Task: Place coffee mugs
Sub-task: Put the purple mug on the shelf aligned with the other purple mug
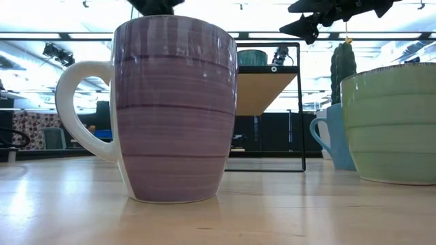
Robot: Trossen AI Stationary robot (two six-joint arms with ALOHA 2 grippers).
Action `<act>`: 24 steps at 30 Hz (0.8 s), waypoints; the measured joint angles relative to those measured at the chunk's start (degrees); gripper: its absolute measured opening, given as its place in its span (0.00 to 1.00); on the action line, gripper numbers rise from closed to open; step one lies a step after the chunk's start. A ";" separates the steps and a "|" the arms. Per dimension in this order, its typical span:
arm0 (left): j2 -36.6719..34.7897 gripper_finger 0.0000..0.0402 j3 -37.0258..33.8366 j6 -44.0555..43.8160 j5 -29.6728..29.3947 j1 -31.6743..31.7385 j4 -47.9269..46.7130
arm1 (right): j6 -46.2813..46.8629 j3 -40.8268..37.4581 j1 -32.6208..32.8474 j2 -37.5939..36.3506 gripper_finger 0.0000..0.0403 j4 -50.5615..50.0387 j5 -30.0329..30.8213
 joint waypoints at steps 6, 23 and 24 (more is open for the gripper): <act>-8.29 0.40 -9.89 -4.18 1.35 -0.56 4.89 | 0.61 0.00 2.12 0.00 0.80 -4.94 0.18; -28.31 0.35 -45.21 -23.40 -3.46 -10.24 35.74 | 4.19 0.00 23.75 -0.04 0.74 -12.35 18.56; -28.37 0.35 -47.14 -24.20 -4.27 -11.47 37.87 | 4.84 0.00 24.82 -0.04 0.73 -12.65 19.72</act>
